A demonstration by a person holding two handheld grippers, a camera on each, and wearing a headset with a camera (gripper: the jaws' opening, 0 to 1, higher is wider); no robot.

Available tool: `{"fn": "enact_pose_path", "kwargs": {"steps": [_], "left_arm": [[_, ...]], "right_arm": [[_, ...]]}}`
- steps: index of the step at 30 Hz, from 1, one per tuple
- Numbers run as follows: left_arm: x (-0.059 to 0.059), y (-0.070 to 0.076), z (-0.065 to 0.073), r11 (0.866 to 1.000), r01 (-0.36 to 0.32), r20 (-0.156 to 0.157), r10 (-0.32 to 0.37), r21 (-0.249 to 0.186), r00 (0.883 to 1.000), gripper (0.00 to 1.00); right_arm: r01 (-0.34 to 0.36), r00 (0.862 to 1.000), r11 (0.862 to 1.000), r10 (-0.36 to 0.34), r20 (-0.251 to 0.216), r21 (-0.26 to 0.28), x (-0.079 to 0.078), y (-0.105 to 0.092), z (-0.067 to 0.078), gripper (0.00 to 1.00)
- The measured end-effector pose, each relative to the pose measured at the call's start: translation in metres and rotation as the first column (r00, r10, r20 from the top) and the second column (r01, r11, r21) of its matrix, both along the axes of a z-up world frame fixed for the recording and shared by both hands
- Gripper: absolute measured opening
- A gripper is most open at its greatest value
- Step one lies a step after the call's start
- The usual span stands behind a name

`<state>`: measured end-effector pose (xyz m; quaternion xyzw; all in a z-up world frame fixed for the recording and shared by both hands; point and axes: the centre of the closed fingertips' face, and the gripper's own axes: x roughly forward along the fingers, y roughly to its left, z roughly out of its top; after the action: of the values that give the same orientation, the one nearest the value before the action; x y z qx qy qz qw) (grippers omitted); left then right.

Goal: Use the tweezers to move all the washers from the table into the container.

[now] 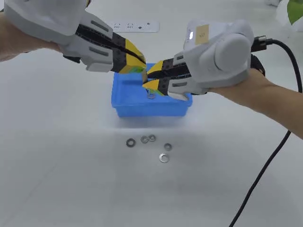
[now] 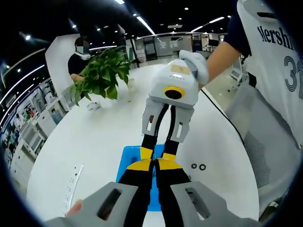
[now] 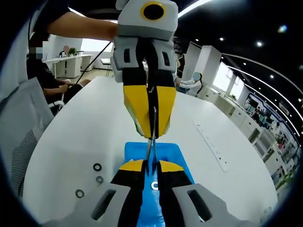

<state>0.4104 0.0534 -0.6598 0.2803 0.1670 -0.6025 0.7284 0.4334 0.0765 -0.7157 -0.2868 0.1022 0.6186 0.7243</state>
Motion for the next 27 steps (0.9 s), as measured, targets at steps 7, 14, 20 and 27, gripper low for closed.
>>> {"fn": "enact_pose_path", "kwargs": {"steps": [7,14,20,27], "left_arm": [[-0.028,-0.005,0.015,1.0,0.016,0.002,-0.016,-0.001,1.0,0.06],[-0.055,-0.007,0.018,1.0,0.017,0.007,-0.017,-0.024,1.0,0.06],[-0.079,-0.012,0.01,0.999,0.007,-0.02,-0.008,-0.032,1.0,0.06],[-0.098,-0.02,-0.001,0.999,0.01,-0.049,-0.012,-0.03,0.999,0.06]], "right_arm": [[-0.029,0.999,1.0,0.029,0.023,-0.007,-0.029,-0.005,0.015,0.1],[-0.052,0.998,0.998,0.052,0.026,-0.021,-0.066,-0.013,0.023,0.1],[-0.064,0.998,0.997,0.065,0.015,-0.046,-0.09,-0.022,0.014,0.1],[-0.069,0.998,0.996,0.068,-0.019,-0.059,-0.111,-0.027,0.001,0.1]]}}
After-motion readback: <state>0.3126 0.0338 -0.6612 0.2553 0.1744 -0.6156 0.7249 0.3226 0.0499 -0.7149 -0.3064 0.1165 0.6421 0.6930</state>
